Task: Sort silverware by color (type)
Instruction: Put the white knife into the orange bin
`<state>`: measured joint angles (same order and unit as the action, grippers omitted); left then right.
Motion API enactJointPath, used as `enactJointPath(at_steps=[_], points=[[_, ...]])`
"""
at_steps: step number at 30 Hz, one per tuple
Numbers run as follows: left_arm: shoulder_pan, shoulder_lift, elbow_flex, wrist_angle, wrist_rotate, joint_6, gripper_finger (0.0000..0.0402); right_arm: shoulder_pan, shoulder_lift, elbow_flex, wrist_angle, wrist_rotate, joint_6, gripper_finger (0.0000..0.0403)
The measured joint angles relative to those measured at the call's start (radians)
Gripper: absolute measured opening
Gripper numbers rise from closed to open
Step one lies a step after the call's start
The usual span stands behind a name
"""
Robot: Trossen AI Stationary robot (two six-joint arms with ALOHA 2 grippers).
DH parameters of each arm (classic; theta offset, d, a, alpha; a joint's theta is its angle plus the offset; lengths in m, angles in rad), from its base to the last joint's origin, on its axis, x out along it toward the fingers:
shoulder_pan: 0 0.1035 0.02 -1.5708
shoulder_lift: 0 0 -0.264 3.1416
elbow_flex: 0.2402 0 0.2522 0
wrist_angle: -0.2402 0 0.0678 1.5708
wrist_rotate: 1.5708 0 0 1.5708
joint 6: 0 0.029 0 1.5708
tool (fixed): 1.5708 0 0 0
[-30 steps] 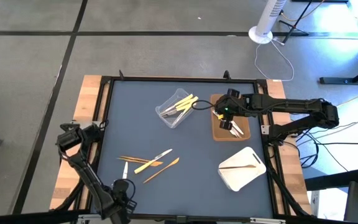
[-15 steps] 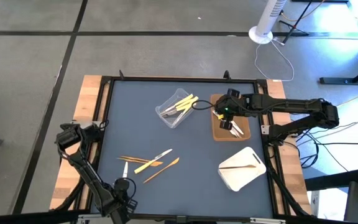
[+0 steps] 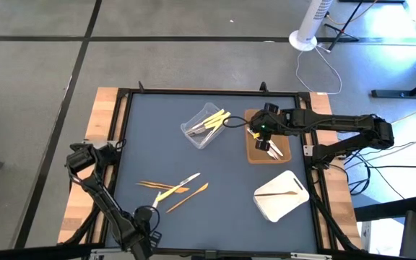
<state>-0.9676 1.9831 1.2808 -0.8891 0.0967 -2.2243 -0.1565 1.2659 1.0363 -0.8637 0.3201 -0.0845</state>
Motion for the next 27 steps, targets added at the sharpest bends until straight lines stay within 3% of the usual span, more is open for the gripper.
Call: enactJointPath(at_steps=[20, 27], points=[[0.0, -0.014, -0.003, -0.011, -0.01, -0.047, 0.0033, 0.0, 0.0, 0.0, 0.001, 0.0, 0.0, 0.014], [-0.003, -0.071, -0.009, -0.102, -0.037, -0.054, 0.0033, 0.0, 0.0, 0.0, 0.001, 0.0, 0.0, 0.014]])
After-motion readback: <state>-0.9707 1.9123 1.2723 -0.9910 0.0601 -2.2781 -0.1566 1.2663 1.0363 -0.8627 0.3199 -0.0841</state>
